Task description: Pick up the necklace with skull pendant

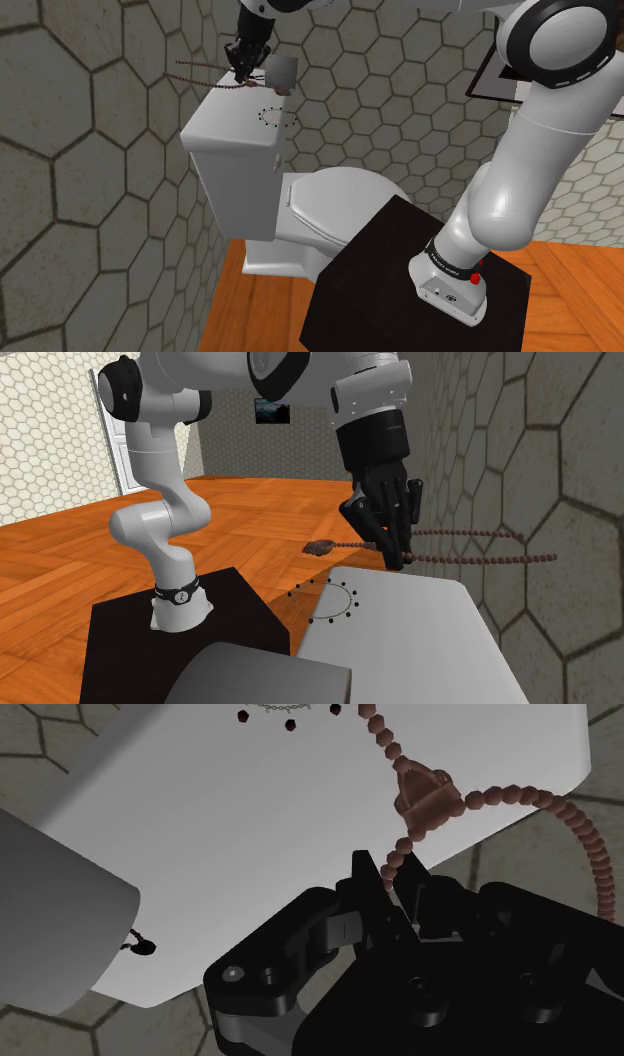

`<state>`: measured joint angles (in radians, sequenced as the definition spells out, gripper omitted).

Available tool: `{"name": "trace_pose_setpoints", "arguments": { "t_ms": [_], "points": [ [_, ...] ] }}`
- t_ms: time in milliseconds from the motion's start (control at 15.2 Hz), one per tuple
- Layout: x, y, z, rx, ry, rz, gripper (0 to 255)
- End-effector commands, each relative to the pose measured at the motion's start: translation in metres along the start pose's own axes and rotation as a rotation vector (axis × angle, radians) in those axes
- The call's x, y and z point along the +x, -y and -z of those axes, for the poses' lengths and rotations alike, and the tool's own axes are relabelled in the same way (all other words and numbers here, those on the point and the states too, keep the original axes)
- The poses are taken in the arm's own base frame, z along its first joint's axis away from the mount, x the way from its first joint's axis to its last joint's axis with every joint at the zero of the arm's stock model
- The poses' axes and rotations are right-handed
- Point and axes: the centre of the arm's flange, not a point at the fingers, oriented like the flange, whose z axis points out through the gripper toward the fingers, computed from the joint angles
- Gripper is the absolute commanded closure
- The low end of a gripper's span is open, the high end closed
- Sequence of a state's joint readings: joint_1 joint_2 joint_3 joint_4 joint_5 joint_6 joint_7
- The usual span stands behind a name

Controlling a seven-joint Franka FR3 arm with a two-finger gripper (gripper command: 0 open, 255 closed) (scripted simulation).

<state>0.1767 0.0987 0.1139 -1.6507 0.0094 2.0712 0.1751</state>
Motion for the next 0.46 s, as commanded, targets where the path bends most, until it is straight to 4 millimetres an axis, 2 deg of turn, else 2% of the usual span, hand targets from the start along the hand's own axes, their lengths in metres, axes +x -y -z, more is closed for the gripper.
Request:
{"name": "trace_pose_setpoints", "arguments": {
  "t_ms": [0, 264, 396],
  "points": [
    [0.003, 0.003, 0.014, 0.003, -0.004, 0.003, 255],
    [0.009, 0.005, 0.034, 0.003, -0.004, 0.003, 255],
    [0.01, 0.005, 0.034, 0.003, -0.004, 0.003, 255]
  ]
}}
